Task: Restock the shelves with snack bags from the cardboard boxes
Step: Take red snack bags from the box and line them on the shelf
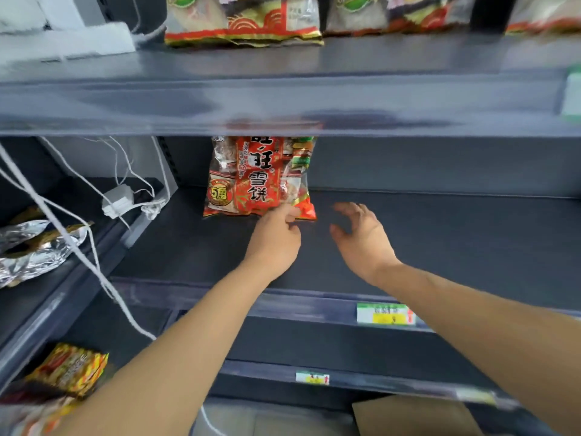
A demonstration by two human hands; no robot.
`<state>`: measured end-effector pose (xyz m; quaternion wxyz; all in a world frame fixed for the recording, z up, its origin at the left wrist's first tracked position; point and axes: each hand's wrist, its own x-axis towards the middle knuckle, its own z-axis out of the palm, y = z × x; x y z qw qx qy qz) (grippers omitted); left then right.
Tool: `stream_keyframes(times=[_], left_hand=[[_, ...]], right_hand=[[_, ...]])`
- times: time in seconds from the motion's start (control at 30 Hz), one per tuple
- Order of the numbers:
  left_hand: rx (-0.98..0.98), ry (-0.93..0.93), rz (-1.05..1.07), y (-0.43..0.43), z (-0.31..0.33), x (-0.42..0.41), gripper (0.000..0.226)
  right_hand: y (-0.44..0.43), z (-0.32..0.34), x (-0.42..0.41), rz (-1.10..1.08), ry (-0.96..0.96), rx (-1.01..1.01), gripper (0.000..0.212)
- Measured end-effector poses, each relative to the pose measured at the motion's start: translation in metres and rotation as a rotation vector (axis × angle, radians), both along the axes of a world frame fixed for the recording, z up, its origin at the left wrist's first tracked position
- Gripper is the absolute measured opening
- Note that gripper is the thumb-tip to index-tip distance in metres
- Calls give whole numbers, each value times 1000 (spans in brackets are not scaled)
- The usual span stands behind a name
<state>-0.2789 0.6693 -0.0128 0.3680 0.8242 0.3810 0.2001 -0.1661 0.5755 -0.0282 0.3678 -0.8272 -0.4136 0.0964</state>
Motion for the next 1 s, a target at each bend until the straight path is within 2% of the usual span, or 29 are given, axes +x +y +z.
stream_keyframes(times=[0.1, 0.27, 0.57, 0.73, 0.9, 1.0], left_hand=[[4, 15, -123, -70, 8, 32, 34], [-49, 41, -382, -216, 20, 108, 35], [-253, 168, -825, -526, 1, 260, 29], [-592, 373, -835, -659, -27, 330, 28], [-723, 529, -704, -731, -82, 380, 13], [-793, 581, -585, -753, -120, 400, 41]], right_hand=[[-71, 10, 20, 7, -74, -24, 39], [-232, 24, 79, -117, -131, -80, 34], [-585, 10, 207, -612, 2, -275, 33], [-733, -21, 266, -808, 196, -431, 32], [-799, -62, 310, -815, 317, -613, 27], [-812, -85, 328, -773, 360, -692, 25]])
